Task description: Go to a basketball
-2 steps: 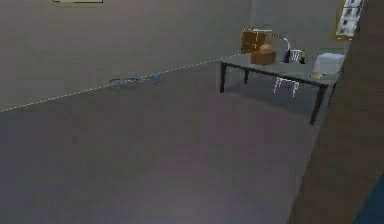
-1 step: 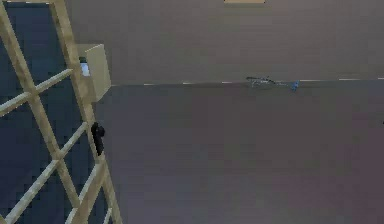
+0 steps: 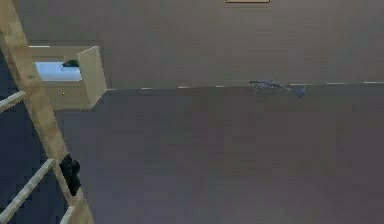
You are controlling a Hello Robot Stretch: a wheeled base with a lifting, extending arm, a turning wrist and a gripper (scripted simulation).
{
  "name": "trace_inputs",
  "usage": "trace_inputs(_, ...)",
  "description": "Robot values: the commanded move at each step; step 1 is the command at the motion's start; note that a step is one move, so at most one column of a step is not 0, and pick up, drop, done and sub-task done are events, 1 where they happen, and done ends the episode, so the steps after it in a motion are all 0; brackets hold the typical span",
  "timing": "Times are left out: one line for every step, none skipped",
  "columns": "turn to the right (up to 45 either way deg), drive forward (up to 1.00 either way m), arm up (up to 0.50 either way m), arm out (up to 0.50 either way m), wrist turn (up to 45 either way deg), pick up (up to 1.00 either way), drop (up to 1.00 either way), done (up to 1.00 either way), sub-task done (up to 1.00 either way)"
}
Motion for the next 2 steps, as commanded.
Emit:
trace_inputs(36.0, 0.00, 0.00, 0.00, 0.0, 0.00, 0.00, 0.00, 0.00)
trace_inputs(0.0, 0.45, 0.00, 0.00, 0.0, 0.00, 0.00, 0.00, 0.00)
